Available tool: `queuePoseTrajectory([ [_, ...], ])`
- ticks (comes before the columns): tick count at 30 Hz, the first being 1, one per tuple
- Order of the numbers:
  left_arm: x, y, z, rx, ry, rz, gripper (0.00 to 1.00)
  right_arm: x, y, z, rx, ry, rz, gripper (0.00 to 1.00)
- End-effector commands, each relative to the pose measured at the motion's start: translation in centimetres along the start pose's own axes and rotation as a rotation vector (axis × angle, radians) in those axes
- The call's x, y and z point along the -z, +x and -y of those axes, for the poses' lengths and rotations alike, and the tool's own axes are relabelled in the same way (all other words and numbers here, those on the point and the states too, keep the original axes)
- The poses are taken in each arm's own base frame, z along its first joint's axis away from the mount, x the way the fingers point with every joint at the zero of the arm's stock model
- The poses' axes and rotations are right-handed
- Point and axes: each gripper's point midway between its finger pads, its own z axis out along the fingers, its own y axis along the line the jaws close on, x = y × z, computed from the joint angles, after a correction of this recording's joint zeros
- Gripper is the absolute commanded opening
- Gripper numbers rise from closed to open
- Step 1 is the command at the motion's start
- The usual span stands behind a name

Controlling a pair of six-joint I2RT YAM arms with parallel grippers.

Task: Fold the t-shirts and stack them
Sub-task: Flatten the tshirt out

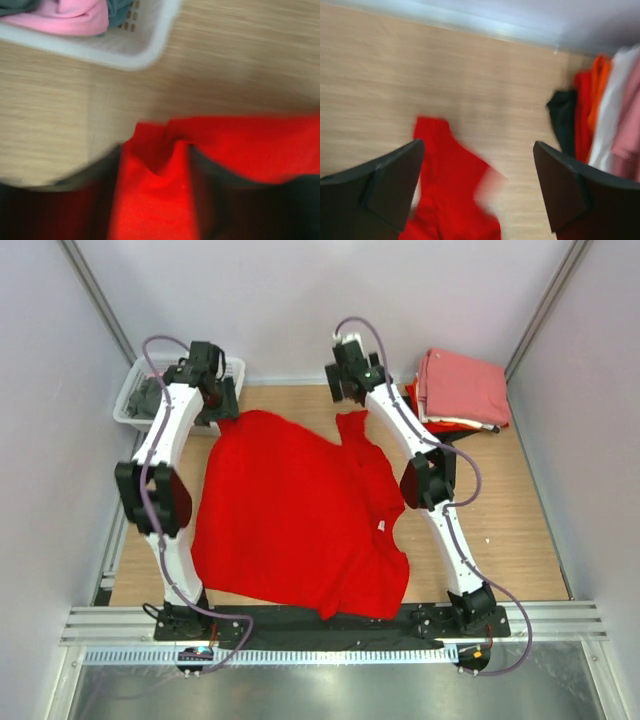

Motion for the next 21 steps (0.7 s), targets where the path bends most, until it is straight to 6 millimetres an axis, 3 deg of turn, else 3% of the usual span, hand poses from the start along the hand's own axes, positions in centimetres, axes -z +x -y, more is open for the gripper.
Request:
queuePoseTrajectory([
  [1, -4.2, 0.5, -0.2, 0.096, 0.054, -0.146, 0.71, 2.9, -6.4, 1.1, -0.032, -0.065, 0.193, 1.00],
  [2, -4.3, 0.6, 0.5, 0.084, 0.057, -0.145, 0.76, 2.9, -5.9, 1.1, -0.043, -0.068, 0.192, 1.00],
  [3, -3.7, 0.1, 0.9, 0.081, 0.058, -0.115, 0.87, 3.9, -6.2, 1.6, -0.071, -0.067, 0.204, 1.00],
  [4, -3.9, 1.2, 1.1, 0.069, 0.049, -0.125, 0.92, 3.6, -5.0, 1.5, -0.089, -0.061, 0.165, 1.00],
  [5, -3.3, 0.3, 1.4, 0.066, 0.047, -0.063, 0.95, 3.8, -4.6, 1.6, -0.090, -0.058, 0.148, 1.00],
  [6, -1.4, -0.1, 2.0, 0.063, 0.067, -0.022, 0.97, 4.5, -4.8, 1.7, -0.098, -0.059, 0.144, 1.00],
  [8, 0.0, 0.8, 2.5, 0.058, 0.085, -0.026, 0.98, 5.7, -3.8, 1.7, -0.103, -0.060, 0.102, 1.00],
  [9, 1.5, 0.8, 2.5, 0.056, 0.089, -0.006, 0.98, 5.5, -1.9, 1.5, -0.092, -0.051, 0.055, 1.00],
  [10, 2.3, 1.1, 2.5, 0.052, 0.087, 0.000, 0.98, 7.8, -3.1, 1.8, -0.128, -0.059, 0.096, 1.00],
  [11, 2.2, 2.7, 2.7, 0.035, 0.086, -0.030, 0.98, 8.3, -2.6, 1.7, -0.141, -0.076, 0.094, 1.00],
  [12, 4.0, 2.7, 2.6, 0.041, 0.095, 0.004, 0.97, 7.9, 0.4, 1.3, -0.127, -0.081, 0.032, 1.00],
  [13, 3.5, 4.9, 2.3, 0.032, 0.083, -0.040, 0.97, 10.3, -0.9, 2.2, -0.195, -0.092, 0.075, 1.00],
  [14, 4.1, 5.4, 2.6, 0.026, 0.099, -0.027, 0.97, 10.7, 0.1, 2.3, -0.213, -0.093, 0.058, 1.00],
  [15, 4.5, 6.2, 2.7, 0.033, 0.112, -0.026, 0.97, 10.5, 3.1, 2.4, -0.202, -0.080, -0.005, 1.00],
  [16, 5.9, 6.8, 2.6, 0.041, 0.135, -0.002, 0.97, 11.0, 4.3, 2.6, -0.220, -0.072, -0.032, 1.00],
  [17, 5.1, 8.9, 2.5, 0.041, 0.142, -0.032, 0.97, 12.1, 4.8, 2.9, -0.261, -0.085, -0.043, 1.00],
  [18, 4.9, 10.1, 2.4, 0.053, 0.152, -0.045, 0.97, 11.8, 8.2, 2.7, -0.245, -0.080, -0.120, 1.00],
  [19, 5.7, 10.0, 2.5, 0.065, 0.176, 0.001, 0.97, 12.0, 9.5, 2.5, -0.251, -0.083, -0.148, 1.00],
  [20, 4.5, 12.6, 2.0, 0.062, 0.165, -0.048, 0.97, 12.4, 10.4, 2.4, -0.275, -0.093, -0.164, 1.00],
  [21, 4.4, 13.1, 1.9, 0.068, 0.168, -0.047, 0.96, 12.2, 13.4, 1.9, -0.260, -0.108, -0.229, 1.00],
])
